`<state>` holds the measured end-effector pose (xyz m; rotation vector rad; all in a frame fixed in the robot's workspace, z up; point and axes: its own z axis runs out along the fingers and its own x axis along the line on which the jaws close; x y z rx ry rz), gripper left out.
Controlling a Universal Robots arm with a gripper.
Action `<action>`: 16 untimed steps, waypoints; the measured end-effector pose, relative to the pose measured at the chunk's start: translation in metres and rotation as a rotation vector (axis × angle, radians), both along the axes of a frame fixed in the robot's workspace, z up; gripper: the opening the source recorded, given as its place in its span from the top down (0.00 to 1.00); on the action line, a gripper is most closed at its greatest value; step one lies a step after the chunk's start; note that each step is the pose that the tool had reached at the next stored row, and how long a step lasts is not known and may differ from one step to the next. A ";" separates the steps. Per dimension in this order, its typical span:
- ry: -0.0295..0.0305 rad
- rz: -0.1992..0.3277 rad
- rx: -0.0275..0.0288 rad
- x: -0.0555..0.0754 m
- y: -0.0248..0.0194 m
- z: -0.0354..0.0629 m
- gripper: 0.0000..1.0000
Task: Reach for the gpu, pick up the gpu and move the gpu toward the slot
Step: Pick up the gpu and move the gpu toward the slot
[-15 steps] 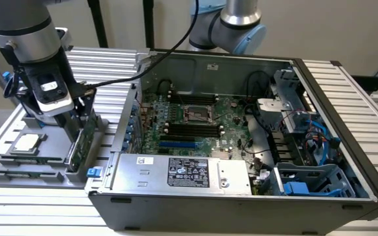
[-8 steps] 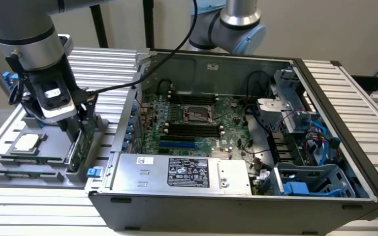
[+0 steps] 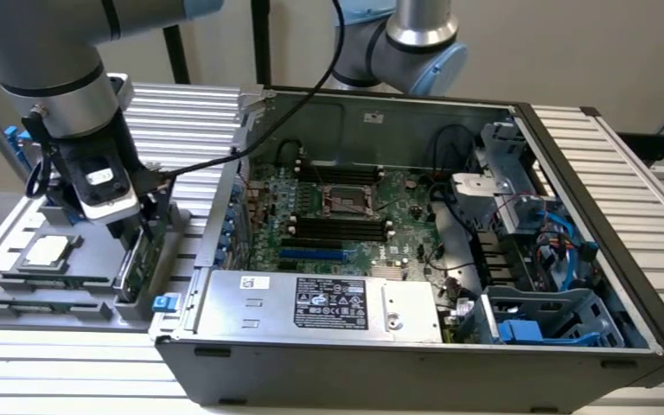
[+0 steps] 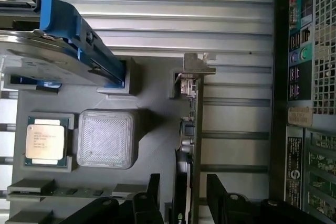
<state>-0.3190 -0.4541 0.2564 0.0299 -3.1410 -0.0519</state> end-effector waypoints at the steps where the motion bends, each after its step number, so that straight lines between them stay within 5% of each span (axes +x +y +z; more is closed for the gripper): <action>1: 0.0001 0.000 -0.0001 0.000 0.0000 -0.0019 0.52; 7: 0.0000 0.000 -0.0024 0.000 0.0000 -0.0125 0.52; 16: 0.0017 -0.002 -0.0174 0.000 0.0000 -0.0148 0.54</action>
